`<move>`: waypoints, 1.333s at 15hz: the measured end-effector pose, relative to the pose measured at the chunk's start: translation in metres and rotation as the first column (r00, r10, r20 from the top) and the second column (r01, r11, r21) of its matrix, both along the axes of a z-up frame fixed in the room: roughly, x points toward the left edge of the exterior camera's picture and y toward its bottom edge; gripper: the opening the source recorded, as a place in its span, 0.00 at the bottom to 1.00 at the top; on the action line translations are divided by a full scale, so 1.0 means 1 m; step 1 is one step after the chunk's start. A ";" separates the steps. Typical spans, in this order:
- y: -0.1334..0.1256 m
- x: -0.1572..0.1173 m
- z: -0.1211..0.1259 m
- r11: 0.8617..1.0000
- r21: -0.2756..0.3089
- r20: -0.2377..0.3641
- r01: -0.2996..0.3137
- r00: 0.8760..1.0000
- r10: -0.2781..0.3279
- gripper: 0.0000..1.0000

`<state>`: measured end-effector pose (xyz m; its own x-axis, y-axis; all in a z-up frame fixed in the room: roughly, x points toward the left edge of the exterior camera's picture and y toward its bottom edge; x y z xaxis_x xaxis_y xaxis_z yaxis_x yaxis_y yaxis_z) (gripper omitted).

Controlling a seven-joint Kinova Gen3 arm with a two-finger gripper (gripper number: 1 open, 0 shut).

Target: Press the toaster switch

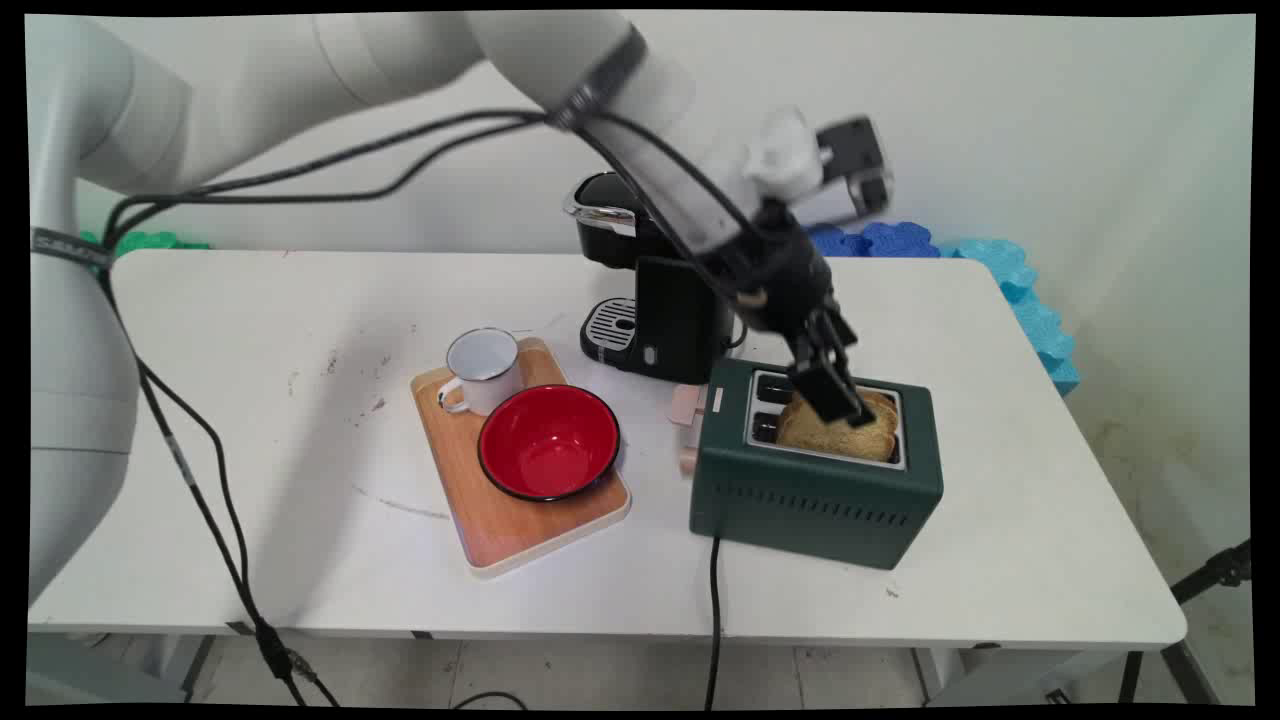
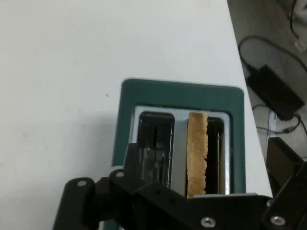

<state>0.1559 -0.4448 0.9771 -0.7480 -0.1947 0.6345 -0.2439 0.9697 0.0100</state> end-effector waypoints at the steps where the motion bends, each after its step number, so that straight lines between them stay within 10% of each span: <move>1: 0.000 0.007 0.009 1.000 -0.008 -0.015 -0.003 1.000 0.003 1.00; 11: 0.010 0.122 0.036 0.999 -0.053 -0.037 0.003 0.999 -0.005 1.00; 12: 0.010 0.131 0.032 0.998 -0.057 -0.033 0.002 0.999 -0.004 0.00; 20: 0.001 0.160 -0.008 0.999 -0.034 -0.033 -0.009 0.999 0.008 0.00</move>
<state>0.3155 -0.4442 0.9692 -0.7251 -0.1784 0.6652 -0.2519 0.9676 -0.0151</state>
